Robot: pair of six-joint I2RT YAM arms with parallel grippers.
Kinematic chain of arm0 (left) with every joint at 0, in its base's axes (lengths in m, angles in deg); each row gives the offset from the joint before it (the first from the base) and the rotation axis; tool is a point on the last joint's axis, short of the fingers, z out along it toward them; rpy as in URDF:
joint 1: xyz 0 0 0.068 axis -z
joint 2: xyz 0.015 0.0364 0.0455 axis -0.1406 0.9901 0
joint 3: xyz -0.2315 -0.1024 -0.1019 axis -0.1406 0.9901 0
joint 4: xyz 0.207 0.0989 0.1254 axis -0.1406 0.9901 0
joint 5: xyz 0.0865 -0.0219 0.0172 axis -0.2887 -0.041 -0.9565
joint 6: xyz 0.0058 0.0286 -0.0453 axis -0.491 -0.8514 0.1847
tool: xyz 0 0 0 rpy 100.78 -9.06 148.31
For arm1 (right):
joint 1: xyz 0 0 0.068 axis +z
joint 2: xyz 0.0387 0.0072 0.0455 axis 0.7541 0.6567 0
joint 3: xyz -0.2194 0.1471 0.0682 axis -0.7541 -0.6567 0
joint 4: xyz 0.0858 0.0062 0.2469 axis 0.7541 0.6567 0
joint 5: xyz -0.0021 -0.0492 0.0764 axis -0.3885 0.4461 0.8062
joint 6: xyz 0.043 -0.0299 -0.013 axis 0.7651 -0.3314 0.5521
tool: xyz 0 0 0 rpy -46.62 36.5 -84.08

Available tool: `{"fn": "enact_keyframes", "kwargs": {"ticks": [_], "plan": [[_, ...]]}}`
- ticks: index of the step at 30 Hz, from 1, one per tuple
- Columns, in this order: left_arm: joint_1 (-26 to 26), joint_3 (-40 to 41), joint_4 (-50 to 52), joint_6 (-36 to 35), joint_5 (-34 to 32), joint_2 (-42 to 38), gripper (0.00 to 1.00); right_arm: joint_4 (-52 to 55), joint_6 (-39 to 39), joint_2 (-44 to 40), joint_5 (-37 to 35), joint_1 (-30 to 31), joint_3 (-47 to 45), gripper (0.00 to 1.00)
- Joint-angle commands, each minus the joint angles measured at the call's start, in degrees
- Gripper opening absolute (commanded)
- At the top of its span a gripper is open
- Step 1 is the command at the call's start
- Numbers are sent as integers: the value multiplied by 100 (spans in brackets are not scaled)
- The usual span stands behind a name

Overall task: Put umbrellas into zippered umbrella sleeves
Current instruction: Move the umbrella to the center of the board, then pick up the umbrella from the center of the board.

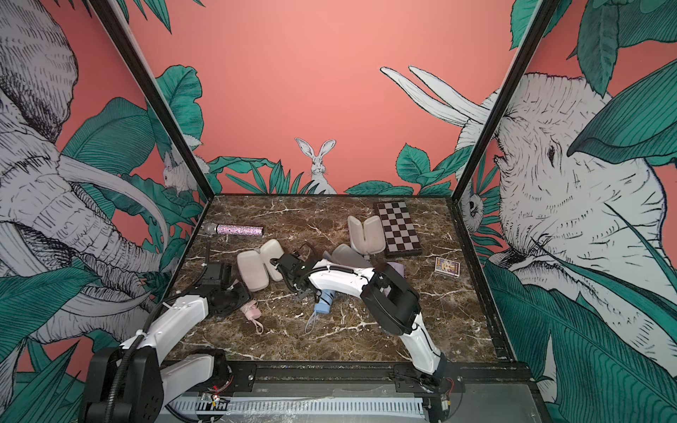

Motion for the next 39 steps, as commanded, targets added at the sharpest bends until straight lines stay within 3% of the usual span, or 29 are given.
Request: {"fn": "enact_keyframes", "kwargs": {"ticks": [1, 3, 7, 9, 11, 15, 19, 22, 29, 34, 39], "plan": [[265, 91, -573, 42, 548, 27, 61, 417, -96, -180, -445, -375, -180, 82], [573, 77, -878, 116, 702, 57, 59, 583, -219, -215, -626, -421, -60, 81], [937, 67, -1299, 238, 1193, 276, 51, 608, -272, -370, -318, -126, 313, 82], [936, 140, -1191, 231, 1314, 116, 52, 687, -197, -371, -290, 153, 584, 85], [902, 147, -840, 186, 1195, -182, 59, 670, -48, -397, -175, 360, 756, 86], [440, 20, 66, 237, 1262, -921, 73, 172, 455, -589, 513, 609, 687, 87], [-67, -514, 895, -22, 1071, -1147, 74, -318, 1058, -589, 989, 851, 623, 87], [-339, -906, 899, -210, 922, -898, 74, -579, 1536, -244, 1123, 1046, 891, 88], [-1193, -1250, 427, -224, 984, -277, 69, 163, 1849, 1152, 541, 1353, 2489, 87], [-1233, -1256, 329, -295, 893, -262, 66, 289, 1776, 1587, 497, 1352, 2828, 79], [-1234, -1145, 114, -264, 879, -143, 60, 510, 1730, 2202, 802, 1263, 3377, 63]]}}
